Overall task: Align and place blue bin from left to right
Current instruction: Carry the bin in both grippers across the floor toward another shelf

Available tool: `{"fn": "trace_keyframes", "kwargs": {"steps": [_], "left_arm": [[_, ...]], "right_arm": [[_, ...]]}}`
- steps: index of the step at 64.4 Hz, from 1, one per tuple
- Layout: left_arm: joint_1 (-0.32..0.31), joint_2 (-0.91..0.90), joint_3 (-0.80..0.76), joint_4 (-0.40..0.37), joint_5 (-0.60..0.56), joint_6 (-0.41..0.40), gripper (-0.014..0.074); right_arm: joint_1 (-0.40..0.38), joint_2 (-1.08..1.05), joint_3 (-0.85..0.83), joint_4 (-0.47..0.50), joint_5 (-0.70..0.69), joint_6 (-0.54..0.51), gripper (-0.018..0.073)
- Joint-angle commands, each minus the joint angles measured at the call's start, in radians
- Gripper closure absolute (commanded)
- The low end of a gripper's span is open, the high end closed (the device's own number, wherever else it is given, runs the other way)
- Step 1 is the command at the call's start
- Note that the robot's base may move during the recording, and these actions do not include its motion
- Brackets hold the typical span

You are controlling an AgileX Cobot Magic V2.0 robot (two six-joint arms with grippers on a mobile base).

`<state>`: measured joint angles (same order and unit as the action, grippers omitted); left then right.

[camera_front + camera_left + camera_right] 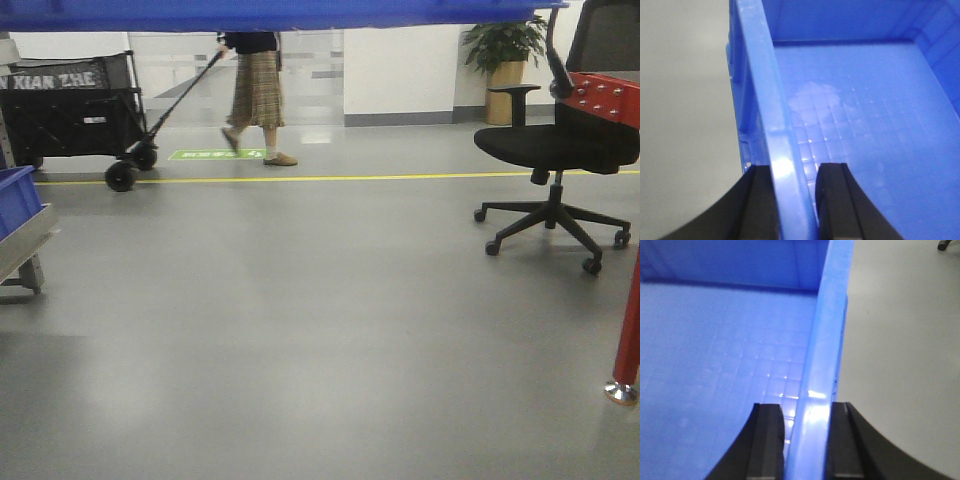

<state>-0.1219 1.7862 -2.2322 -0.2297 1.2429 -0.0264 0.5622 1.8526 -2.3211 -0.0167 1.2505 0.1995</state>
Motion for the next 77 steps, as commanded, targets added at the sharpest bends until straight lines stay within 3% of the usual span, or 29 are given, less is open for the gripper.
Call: {"fn": "trace_keyframes", "kwargs": {"steps": [1, 77], "left_arm": [[-0.016, -0.024, -0.019, -0.102, -0.066, 0.017, 0.0708], [-0.016, -0.024, -0.019, -0.098, -0.066, 0.017, 0.0708]], "right_arm": [[0.017, -0.025, -0.020, 0.079, -0.115, -0.023, 0.0712], [0.017, -0.025, -0.020, 0.079, -0.115, -0.023, 0.0712]]}}
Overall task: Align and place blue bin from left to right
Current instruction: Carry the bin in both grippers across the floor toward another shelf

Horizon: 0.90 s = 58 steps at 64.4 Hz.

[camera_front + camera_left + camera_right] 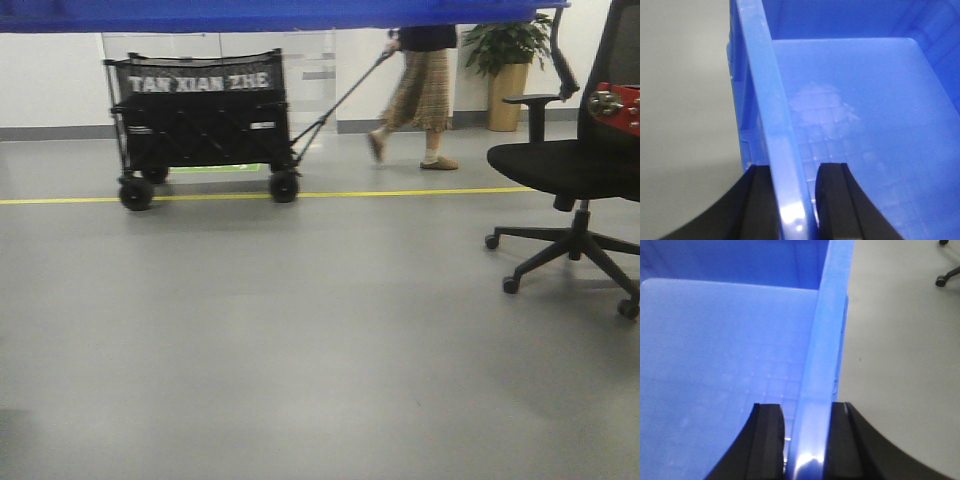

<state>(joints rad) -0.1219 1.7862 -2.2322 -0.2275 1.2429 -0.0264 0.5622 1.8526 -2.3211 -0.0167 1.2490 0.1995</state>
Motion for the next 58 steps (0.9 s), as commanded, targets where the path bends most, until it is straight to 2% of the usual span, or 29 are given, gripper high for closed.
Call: {"fn": "trace_keyframes", "kwargs": {"steps": [1, 58], "left_arm": [[-0.016, -0.024, -0.019, -0.100, -0.066, 0.017, 0.0708], [-0.016, -0.024, -0.019, -0.100, -0.066, 0.017, 0.0708]], "right_arm": [[0.017, -0.025, -0.020, 0.079, -0.113, -0.023, 0.0712], [0.017, -0.025, -0.020, 0.079, -0.113, -0.023, 0.0712]]}}
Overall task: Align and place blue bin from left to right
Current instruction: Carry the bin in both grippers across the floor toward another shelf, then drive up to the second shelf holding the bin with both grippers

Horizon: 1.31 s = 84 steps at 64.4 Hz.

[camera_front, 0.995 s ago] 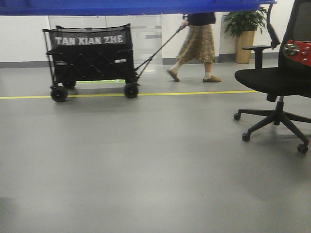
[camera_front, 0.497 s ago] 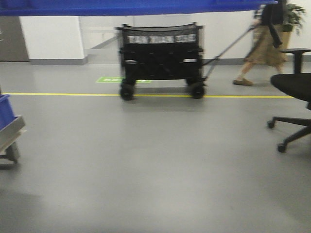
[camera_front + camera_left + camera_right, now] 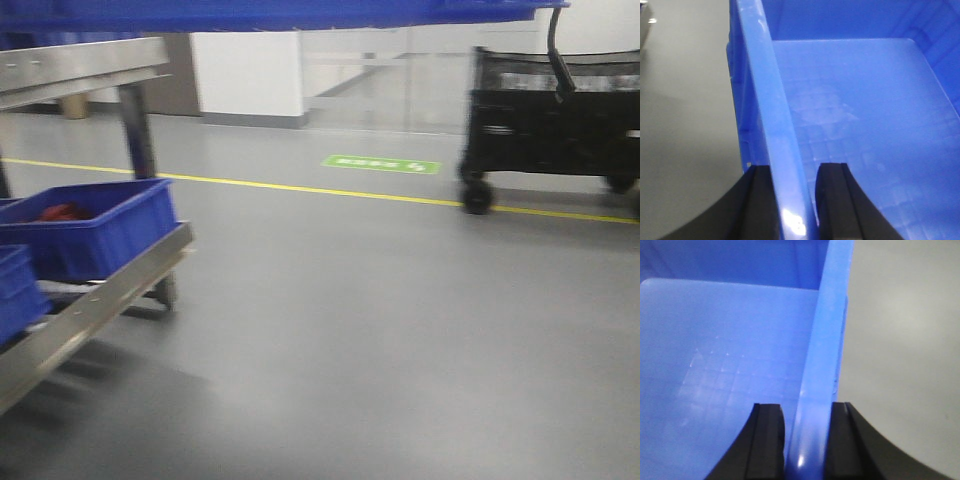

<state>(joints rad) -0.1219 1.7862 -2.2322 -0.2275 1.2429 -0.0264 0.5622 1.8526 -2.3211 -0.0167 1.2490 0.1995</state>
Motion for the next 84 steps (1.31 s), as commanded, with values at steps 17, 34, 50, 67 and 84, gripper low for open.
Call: {"fn": "trace_keyframes", "kwargs": {"steps": [17, 34, 50, 67, 84], "left_arm": [[-0.016, -0.024, -0.019, -0.100, -0.066, 0.017, 0.0708], [-0.016, -0.024, -0.019, -0.100, -0.066, 0.017, 0.0708], [-0.016, -0.024, -0.019, -0.100, -0.066, 0.017, 0.0708], [-0.016, -0.024, -0.019, -0.100, -0.066, 0.017, 0.0708], [-0.016, -0.024, -0.019, -0.100, -0.066, 0.017, 0.0708]], "right_arm": [[0.017, -0.025, -0.020, 0.079, -0.113, -0.023, 0.0712], [0.017, -0.025, -0.020, 0.079, -0.113, -0.023, 0.0712], [0.017, -0.025, -0.020, 0.079, -0.113, -0.023, 0.0712], [0.017, -0.025, -0.020, 0.079, -0.113, -0.023, 0.0712], [0.017, -0.025, -0.020, 0.079, -0.113, -0.023, 0.0712]]}}
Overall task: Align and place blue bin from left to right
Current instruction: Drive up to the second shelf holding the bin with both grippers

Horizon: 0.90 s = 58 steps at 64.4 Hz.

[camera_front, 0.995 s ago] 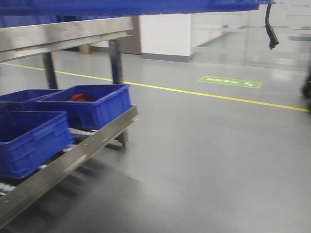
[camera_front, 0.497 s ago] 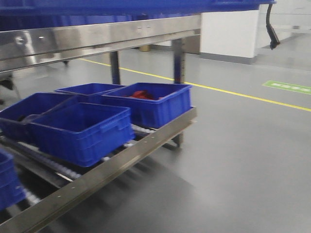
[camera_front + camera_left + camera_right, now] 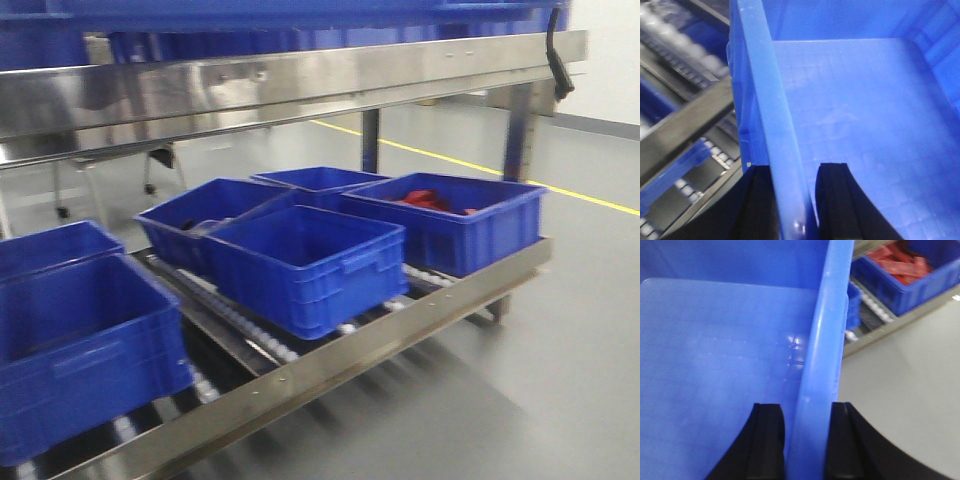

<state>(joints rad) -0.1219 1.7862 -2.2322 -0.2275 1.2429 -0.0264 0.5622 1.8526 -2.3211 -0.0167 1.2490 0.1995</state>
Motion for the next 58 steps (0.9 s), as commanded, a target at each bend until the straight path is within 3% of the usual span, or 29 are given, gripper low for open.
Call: {"fn": "trace_keyframes", "kwargs": {"steps": [1, 58], "left_arm": [[-0.016, -0.024, -0.019, -0.100, -0.066, 0.017, 0.0708], [-0.016, -0.024, -0.019, -0.100, -0.066, 0.017, 0.0708]], "right_arm": [[0.017, -0.025, -0.020, 0.079, -0.113, -0.023, 0.0712], [0.017, -0.025, -0.020, 0.079, -0.113, -0.023, 0.0712]]}}
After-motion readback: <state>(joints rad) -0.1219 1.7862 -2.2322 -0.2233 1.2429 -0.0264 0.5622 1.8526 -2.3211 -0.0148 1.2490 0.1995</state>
